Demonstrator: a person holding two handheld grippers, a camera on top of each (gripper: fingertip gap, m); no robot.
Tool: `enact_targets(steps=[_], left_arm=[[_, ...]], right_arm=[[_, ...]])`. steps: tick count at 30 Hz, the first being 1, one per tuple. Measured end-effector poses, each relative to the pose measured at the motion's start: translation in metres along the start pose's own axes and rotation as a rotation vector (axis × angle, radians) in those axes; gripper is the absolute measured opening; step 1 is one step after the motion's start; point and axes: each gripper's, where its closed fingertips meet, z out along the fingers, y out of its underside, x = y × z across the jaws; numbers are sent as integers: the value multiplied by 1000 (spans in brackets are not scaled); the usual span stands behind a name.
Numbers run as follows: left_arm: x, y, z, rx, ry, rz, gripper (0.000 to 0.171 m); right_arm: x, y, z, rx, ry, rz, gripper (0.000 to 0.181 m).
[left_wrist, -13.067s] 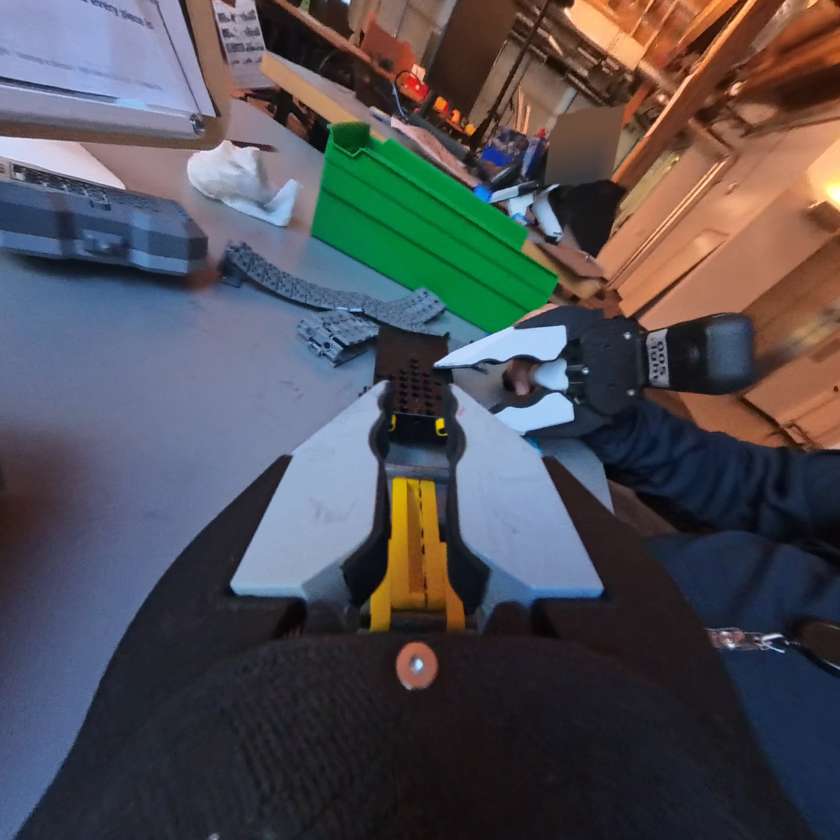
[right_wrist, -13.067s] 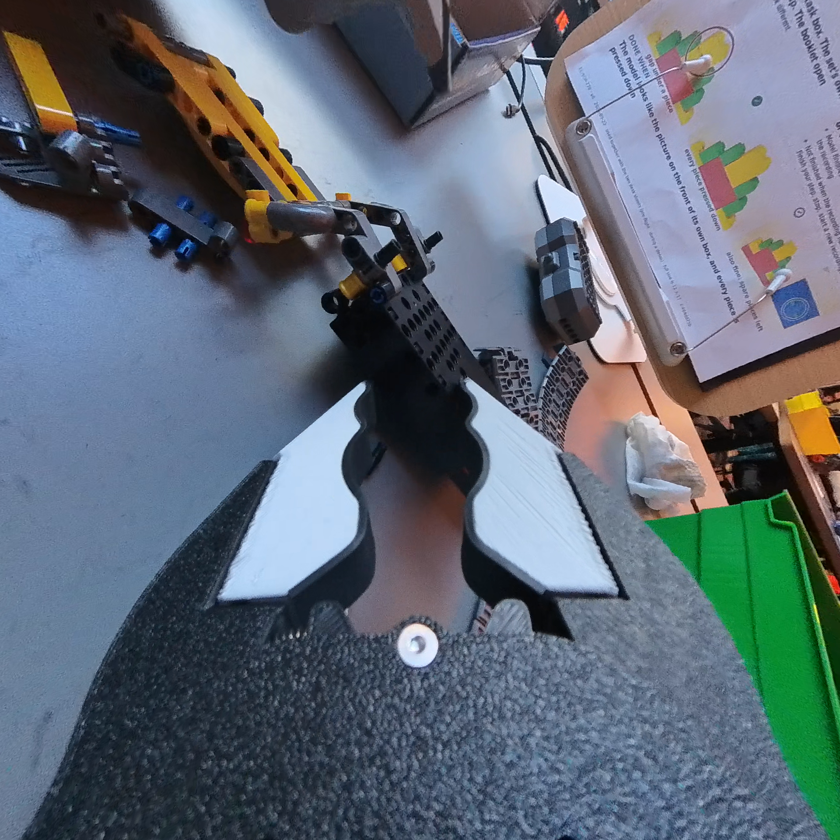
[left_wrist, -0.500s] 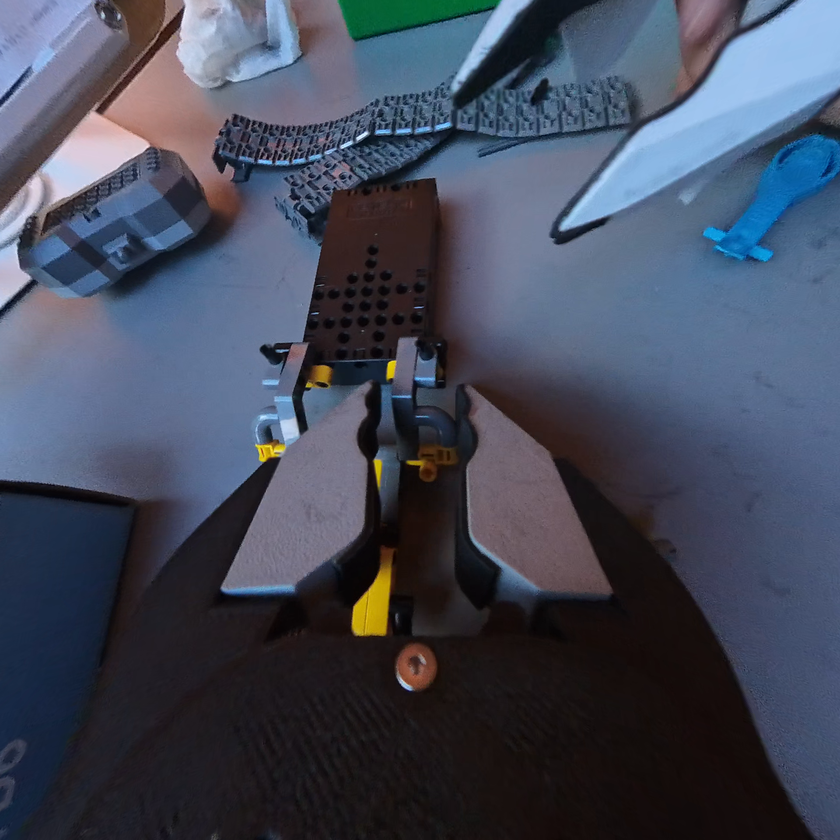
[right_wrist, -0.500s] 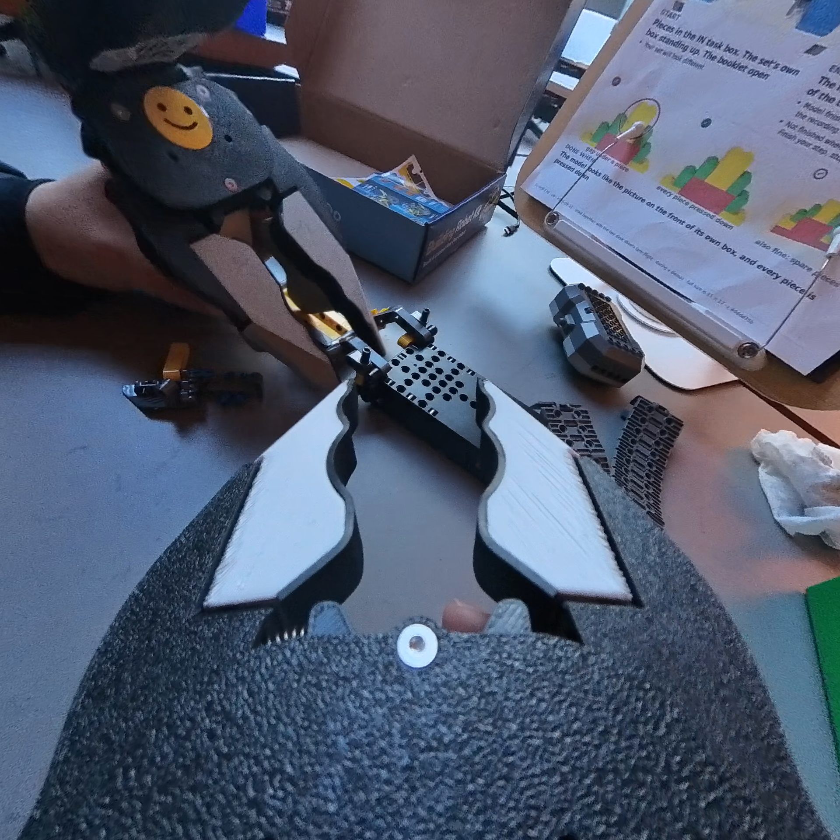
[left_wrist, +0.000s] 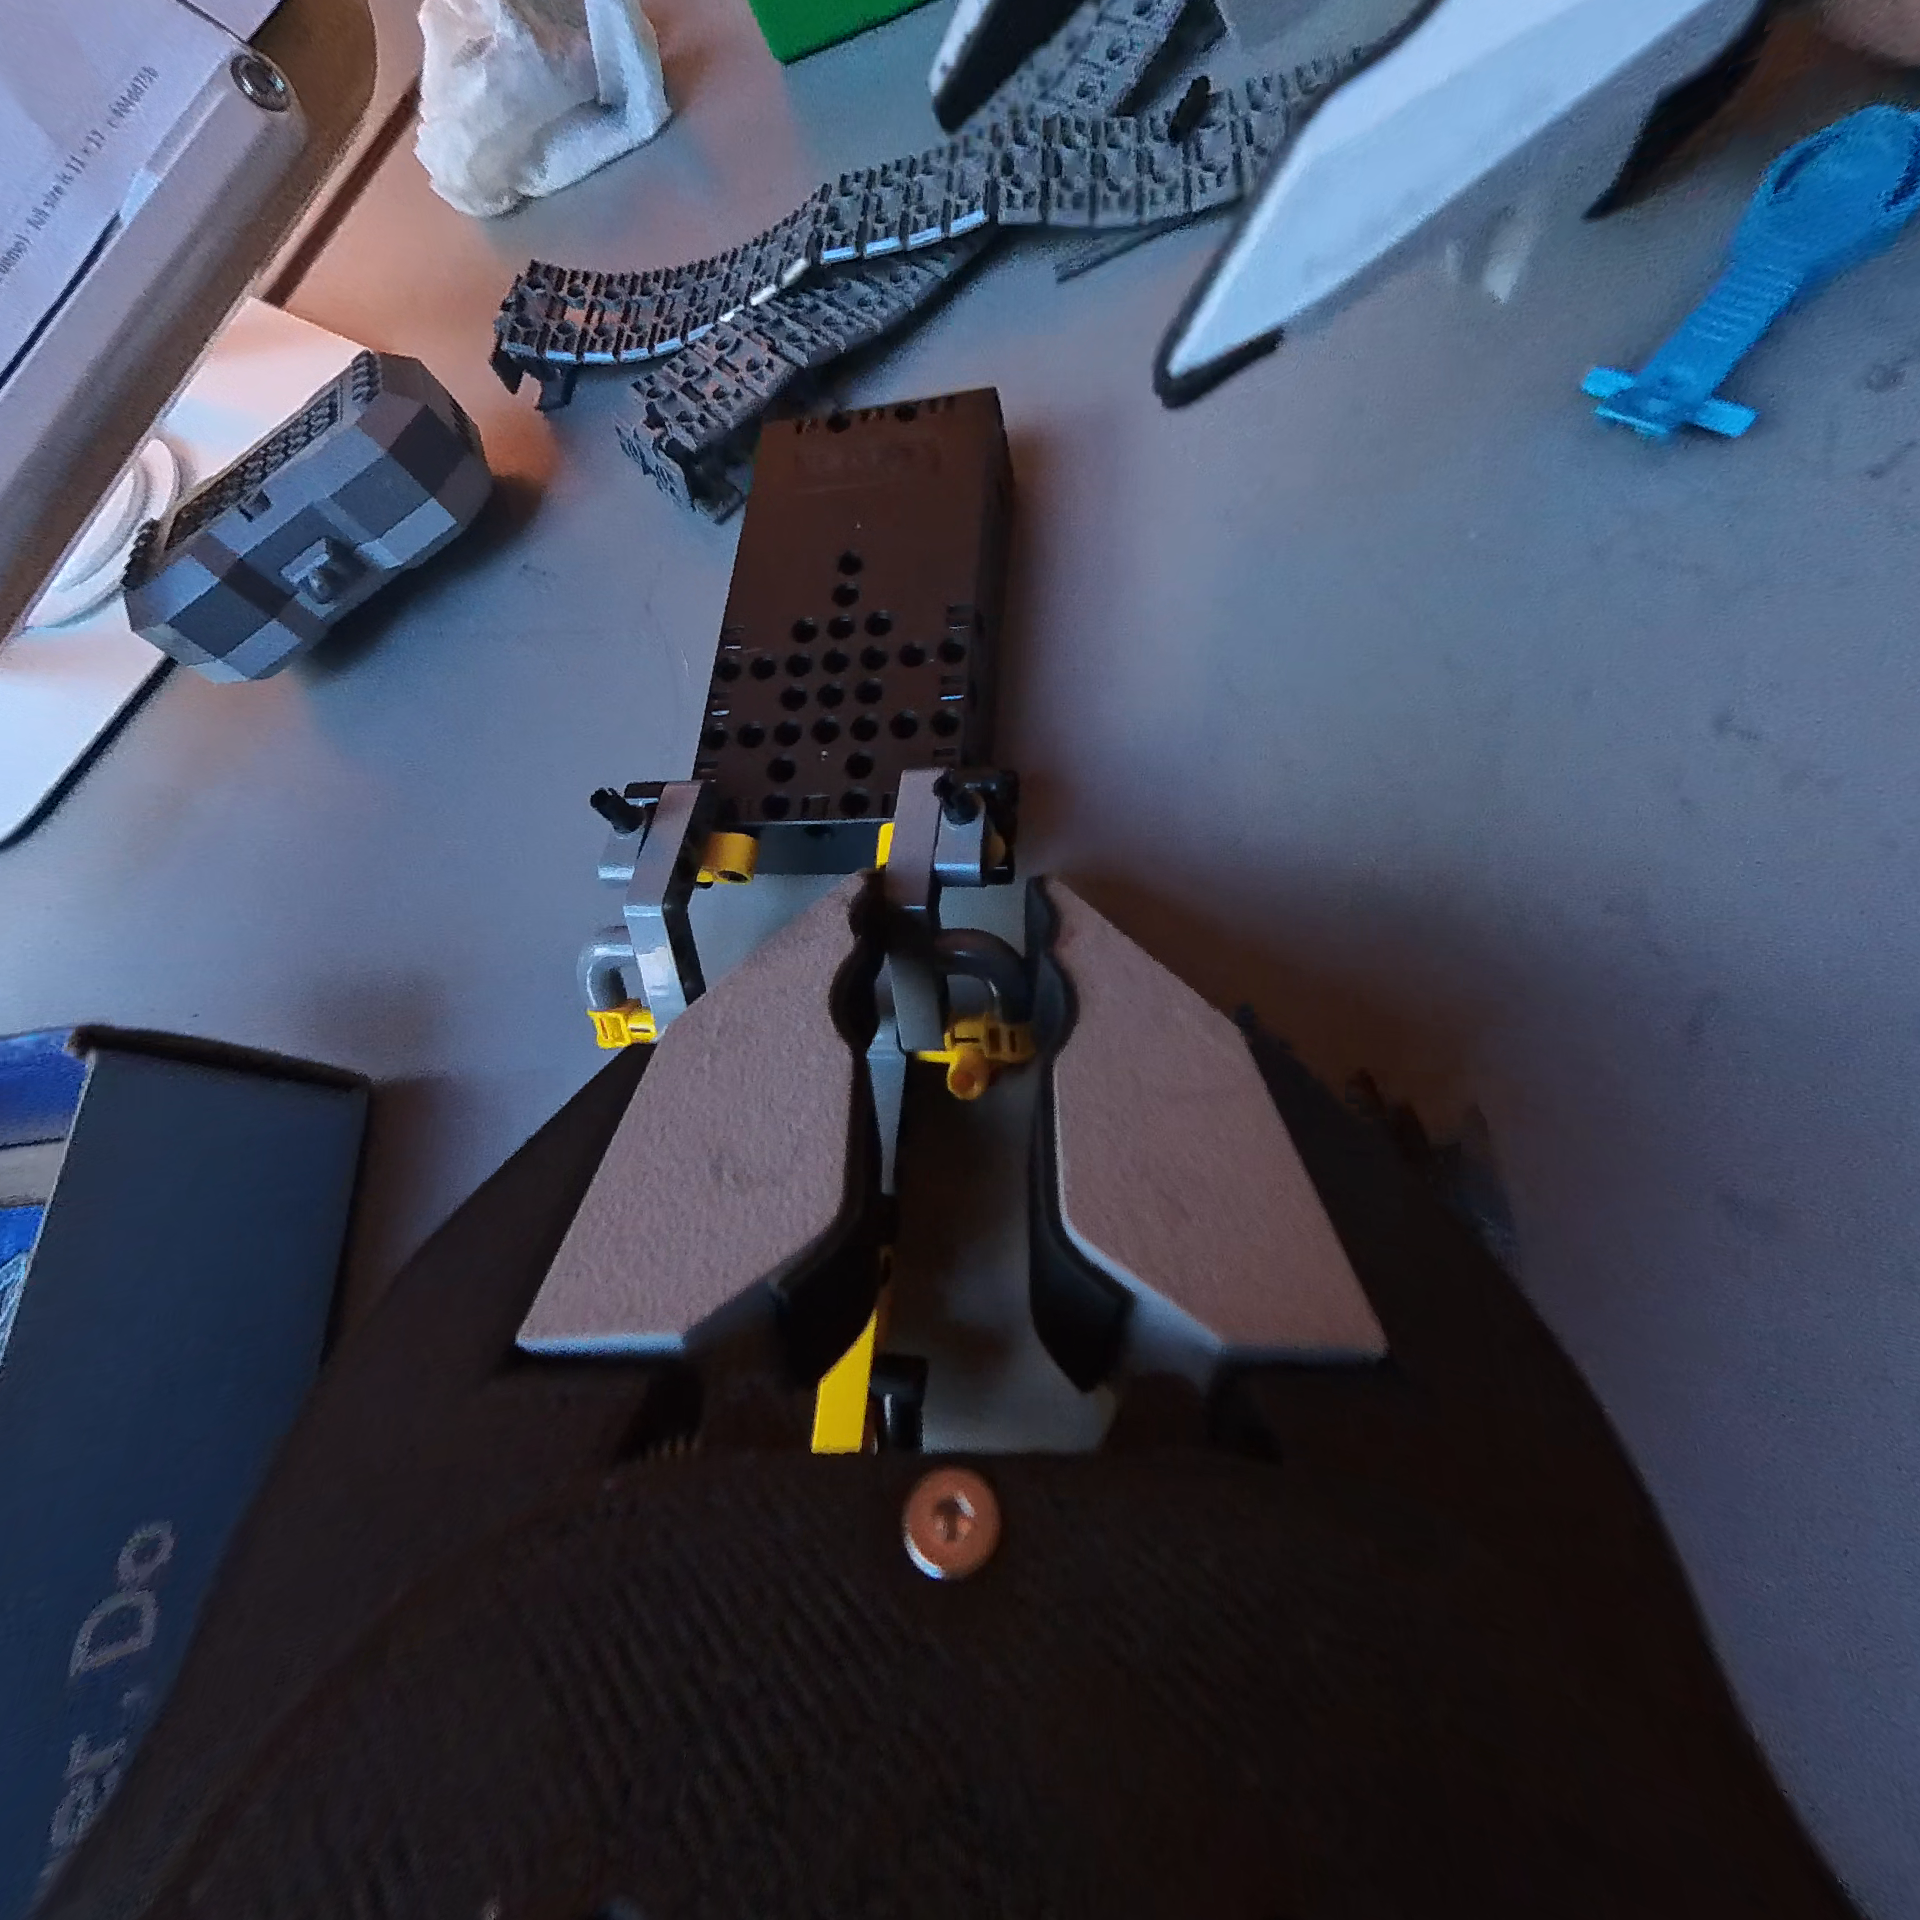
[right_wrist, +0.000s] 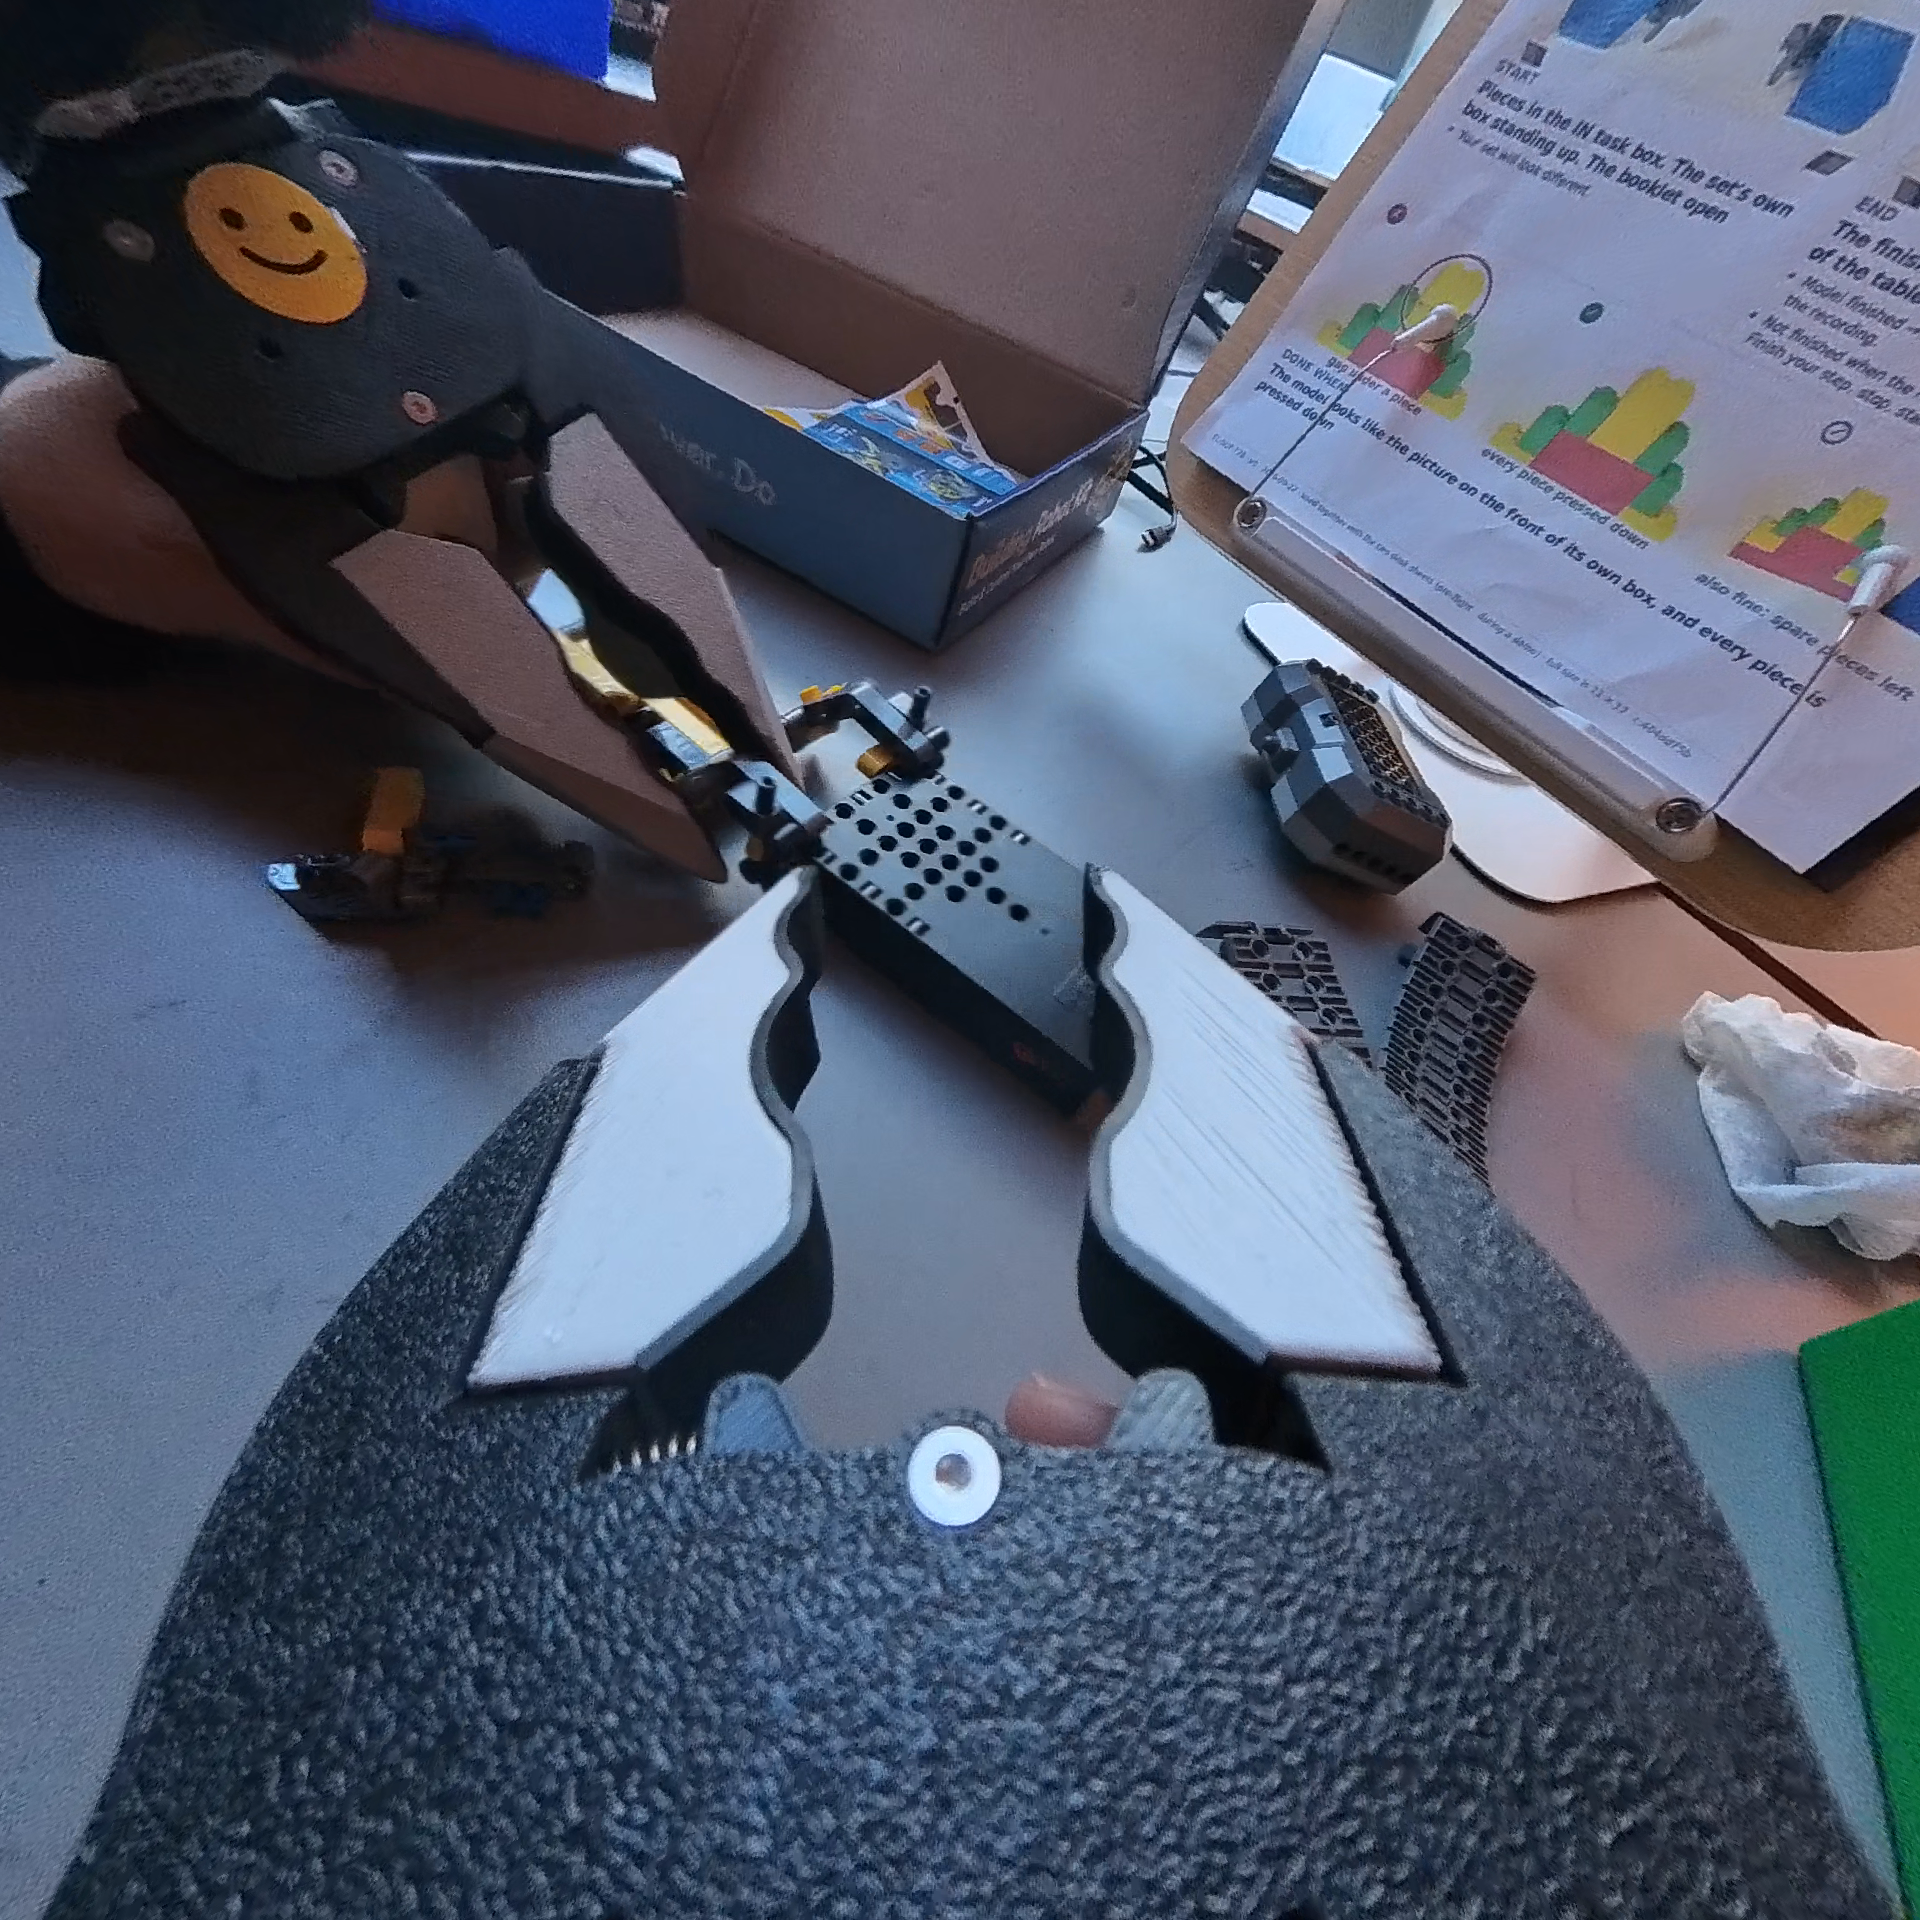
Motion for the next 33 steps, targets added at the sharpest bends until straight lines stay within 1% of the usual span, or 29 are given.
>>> enact_targets(steps=[4,5,7,10,12,13,14,16,17,18,20,21,23,25,27,29,33], left_arm=[[6,10,-16,8,0,31,25],[7,12,-20,11,-11,42,25],[5,13,-26,29,-46,65,25],[5,12,-26,35,-59,79,25],[7,15,-20,0,-35,68,29],[7,19,-17,-32,-31,57,39],[4,17,-15,-32,-40,39,39],[2,17,-15,-32,-45,23,45],[3,17,-16,-28,-41,19,49],[2,17,-16,-27,-40,16,51],[4,17,-15,-27,-30,21,48],[5,17,-15,-31,-24,27,41],[4,18,-14,-39,-47,54,28],[4,18,-13,-43,-76,91,26],[7,17,-14,-36,-62,110,26],[9,16,-14,-25,-49,129,25],[7,13,-16,11,-109,270,26]], right_arm=[[0,3,0,-20,-13,21,46],[0,6,1,-38,-18,25,48],[-2,9,3,-61,-27,24,58],[-5,10,4,-71,-36,5,58],[-6,12,6,-79,-35,-4,61],[-6,14,7,-92,-29,-3,69],[-6,16,8,-109,-29,-1,80],[-6,20,11,-134,-39,7,97],[-8,21,11,-139,-54,13,99],[-9,21,11,-141,-68,19,99],[-10,21,11,-142,-85,30,98],[-11,21,11,-141,-91,31,97],[-12,20,10,-130,-93,21,88],[-14,18,9,-119,-91,-5,78],[-16,19,10,-119,-90,-33,72],[-17,19,10,-122,-86,-53,71],[-16,16,8,-101,-73,-56,71]])
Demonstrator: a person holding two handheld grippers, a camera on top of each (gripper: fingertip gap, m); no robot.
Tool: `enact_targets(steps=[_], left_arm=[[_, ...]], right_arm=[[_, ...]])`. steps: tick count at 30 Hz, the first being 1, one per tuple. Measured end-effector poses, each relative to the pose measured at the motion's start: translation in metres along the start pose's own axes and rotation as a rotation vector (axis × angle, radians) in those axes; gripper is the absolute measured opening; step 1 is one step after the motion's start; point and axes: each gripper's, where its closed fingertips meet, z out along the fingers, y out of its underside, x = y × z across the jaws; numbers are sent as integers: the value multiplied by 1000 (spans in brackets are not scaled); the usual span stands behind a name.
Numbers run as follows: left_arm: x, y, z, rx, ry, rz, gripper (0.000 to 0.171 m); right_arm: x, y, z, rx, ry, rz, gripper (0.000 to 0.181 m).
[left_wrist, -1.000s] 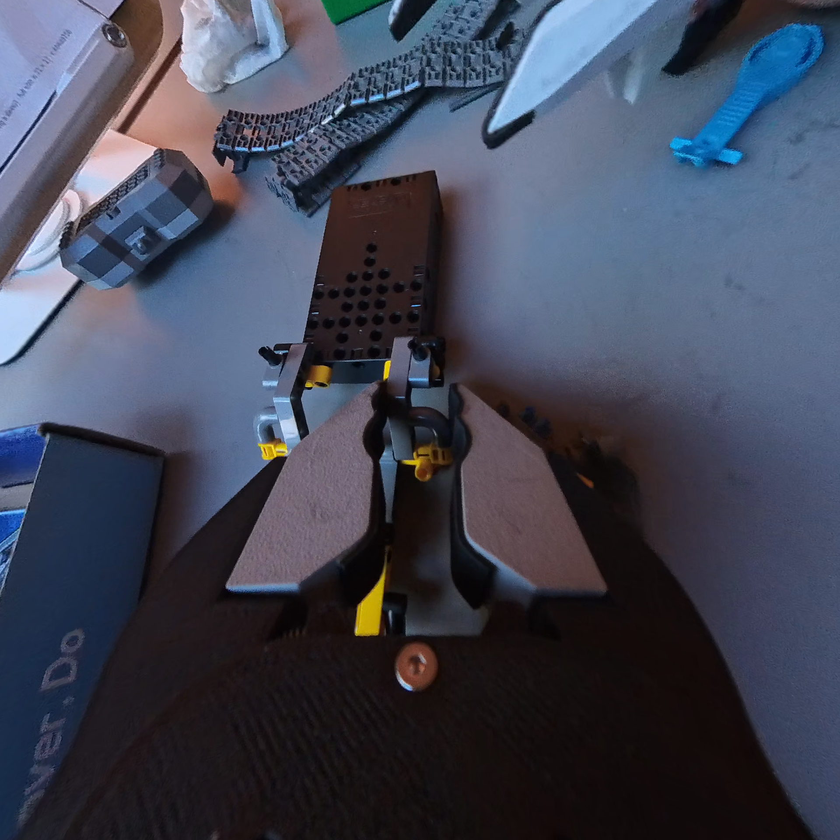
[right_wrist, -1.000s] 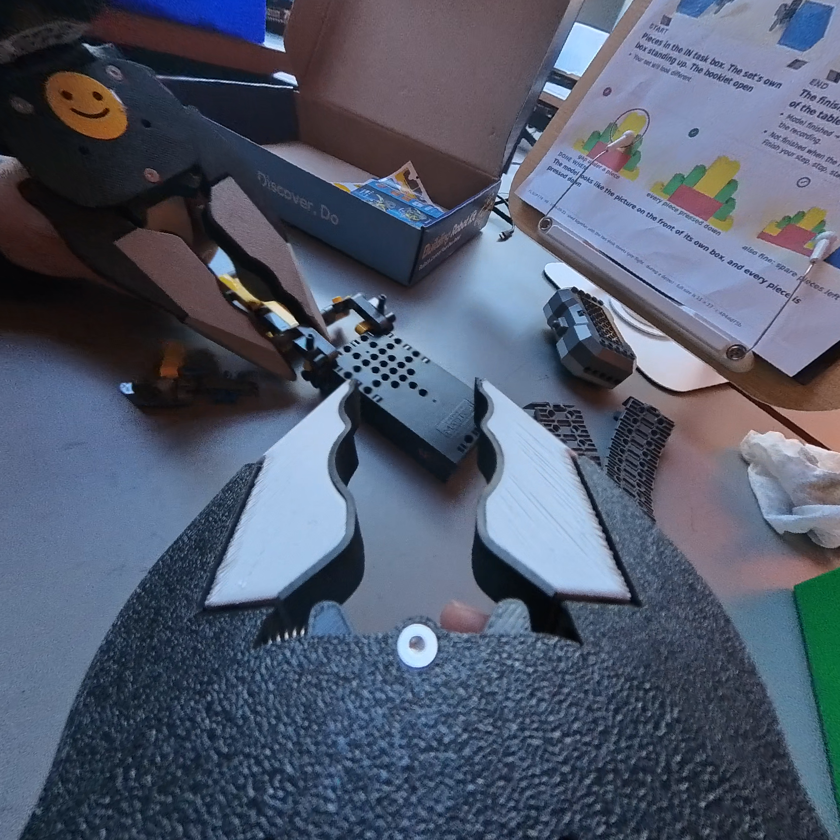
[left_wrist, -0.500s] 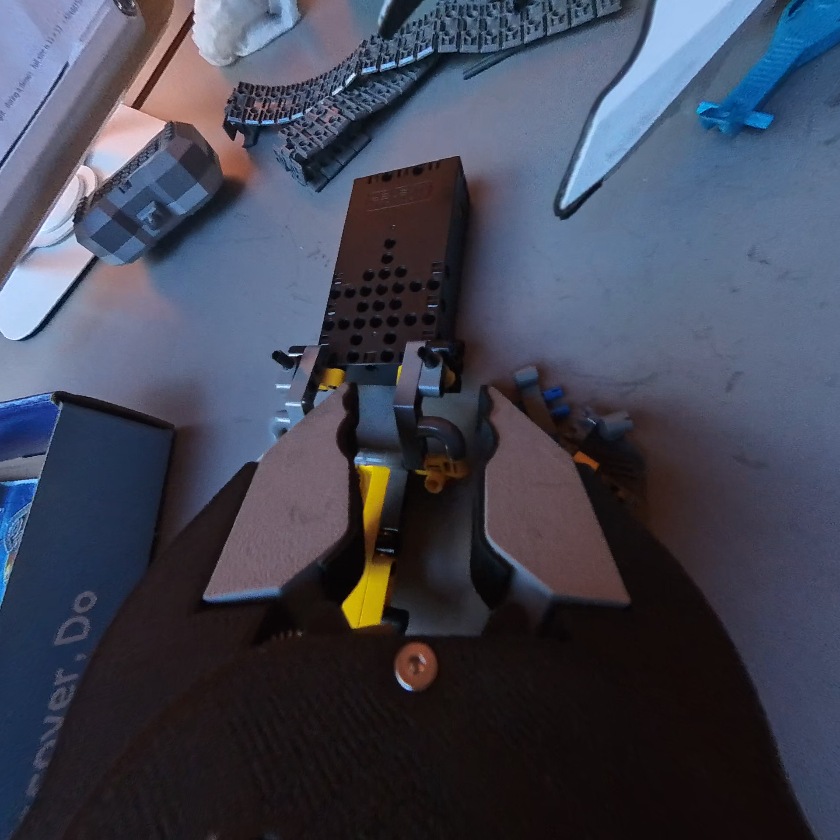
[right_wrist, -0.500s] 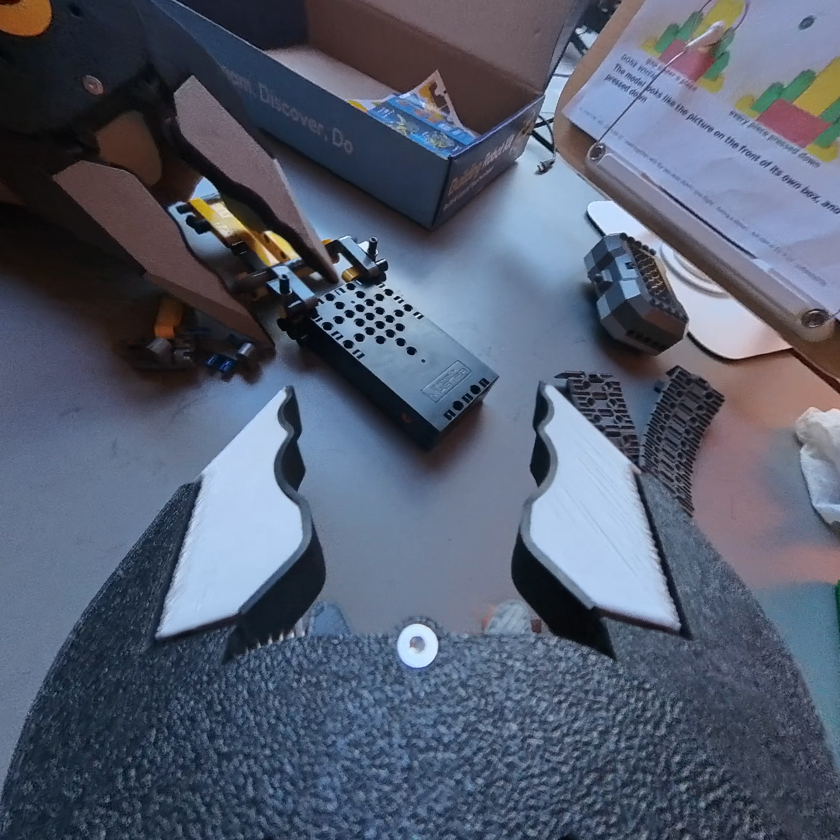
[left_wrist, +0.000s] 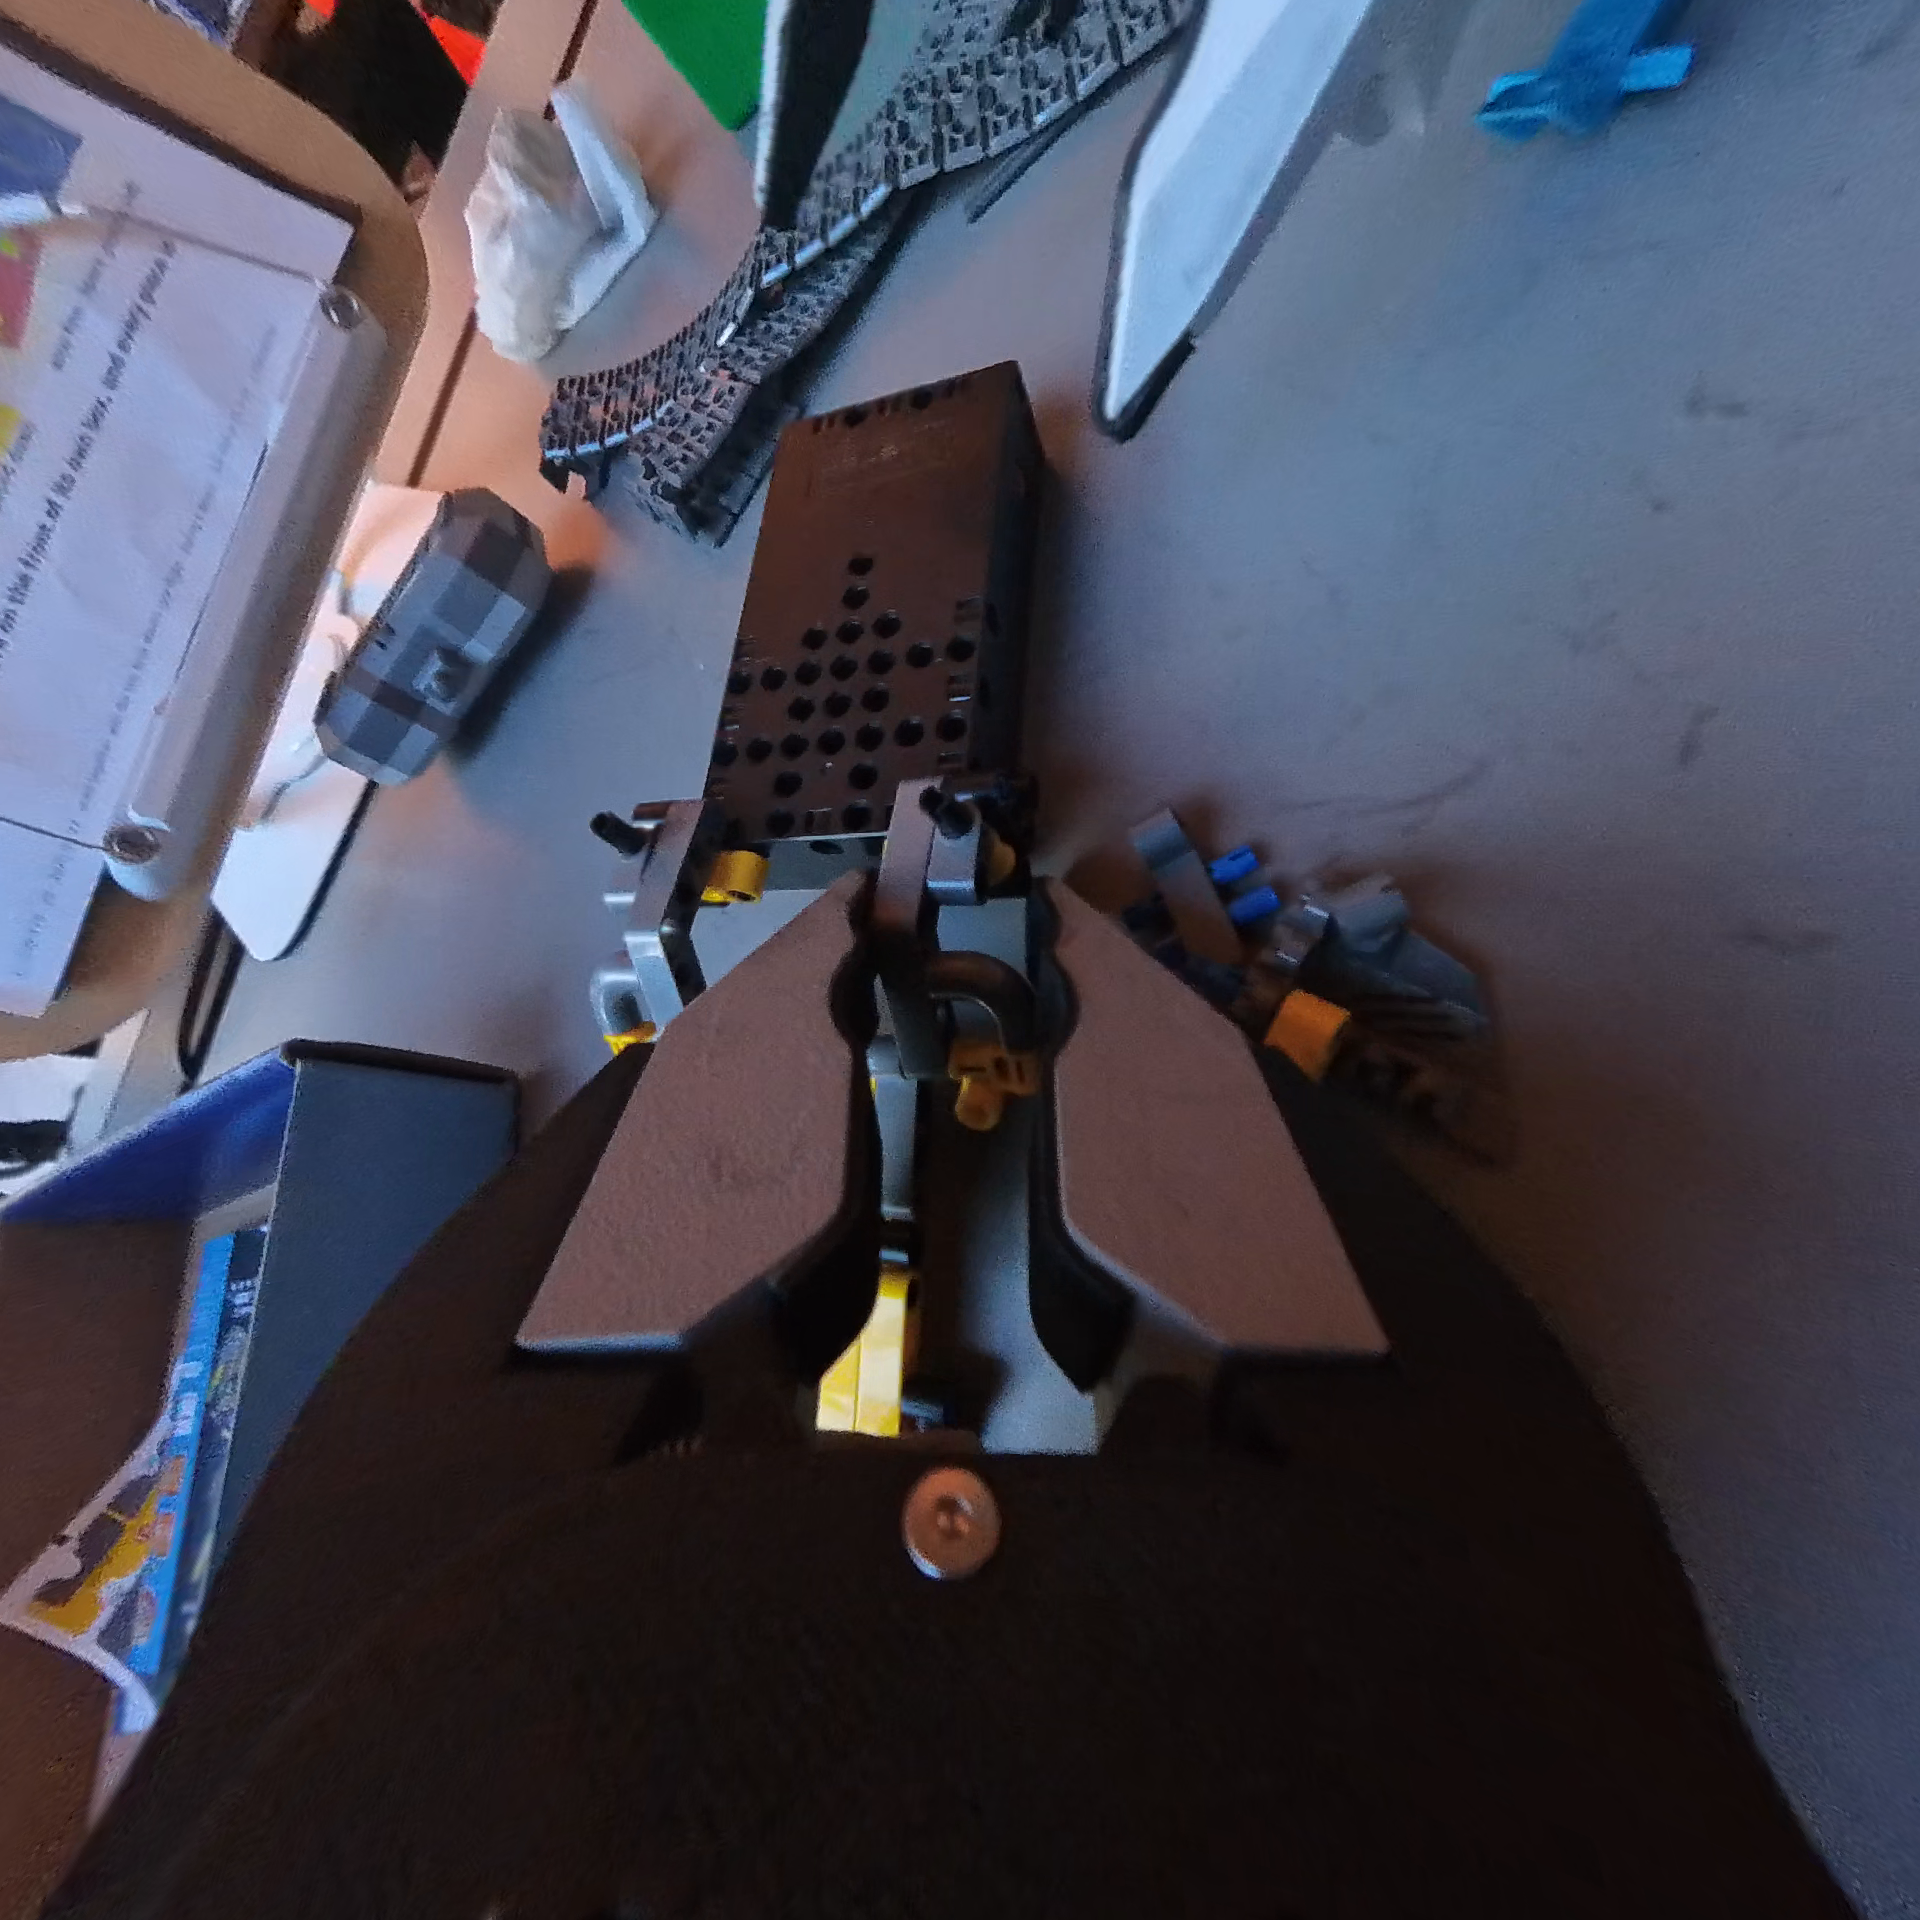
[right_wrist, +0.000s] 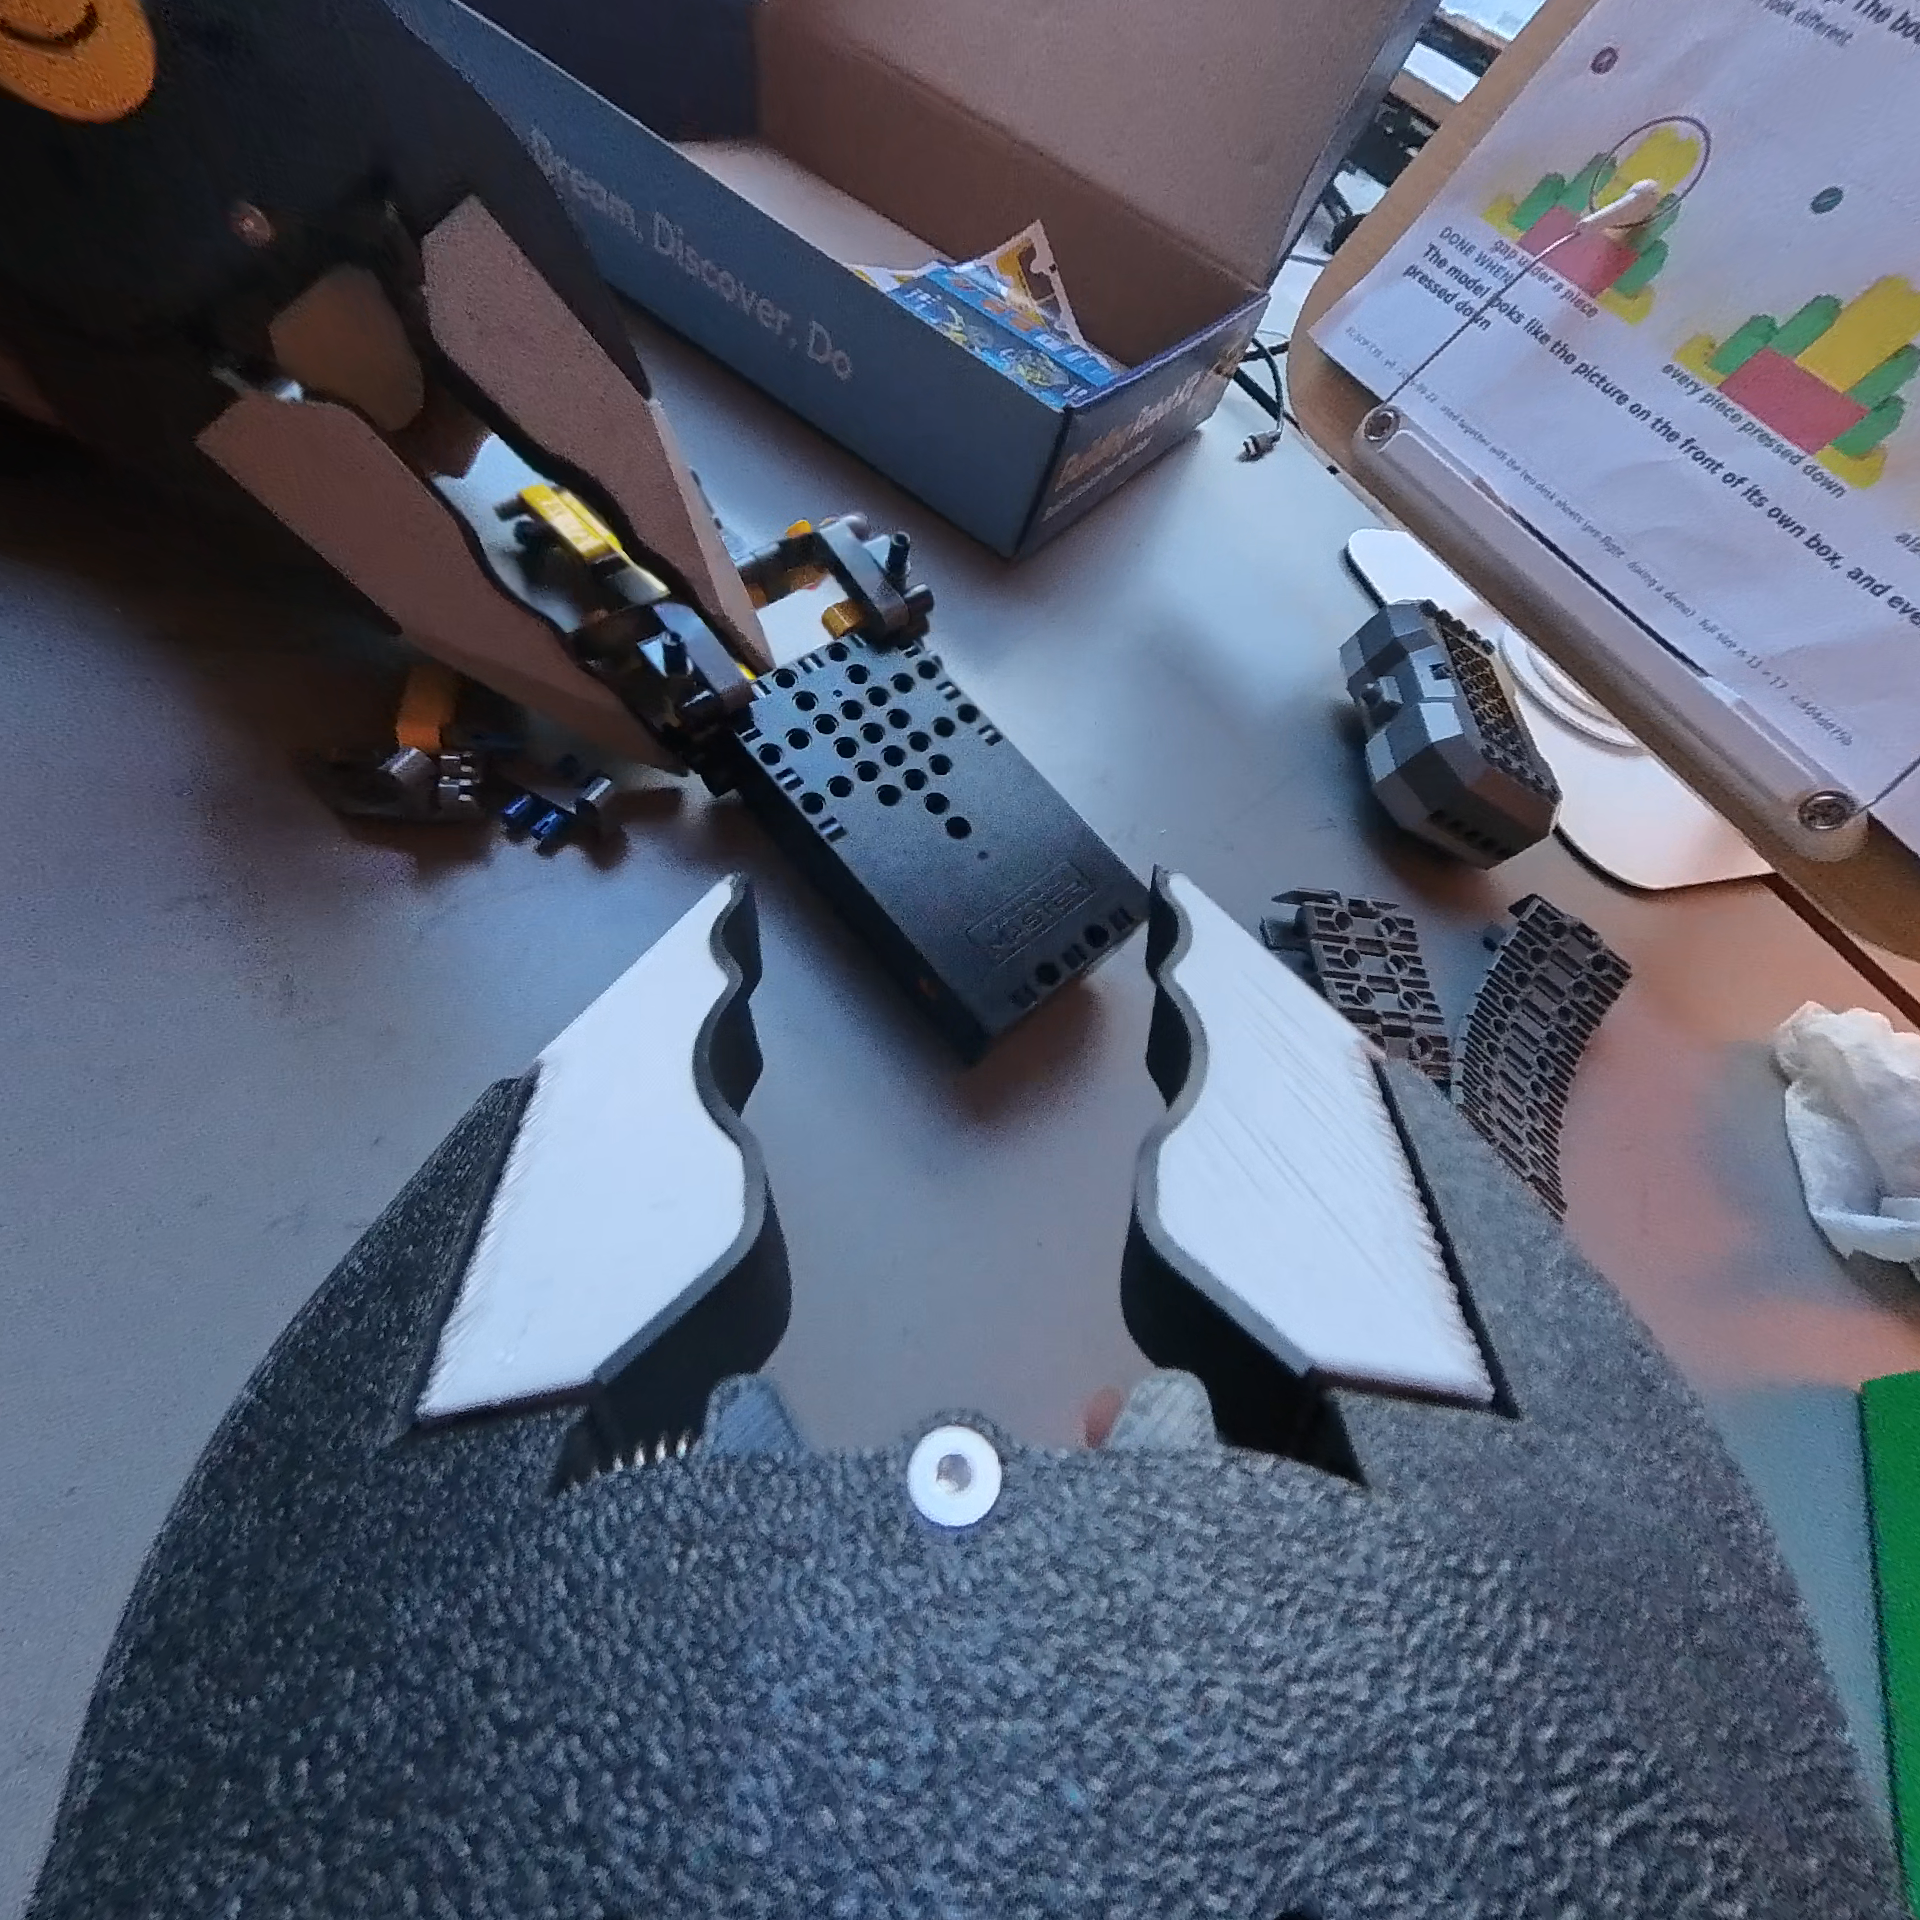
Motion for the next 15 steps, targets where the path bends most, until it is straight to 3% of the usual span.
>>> enact_targets(steps=[12,15], left_arm=[[1,-26,-11,60,-172,295,25],[9,-32,-13,89,-151,310,26]], right_arm=[[-16,-3,5,-3,39,-195,72],[-21,-2,9,-28,73,-289,71]])
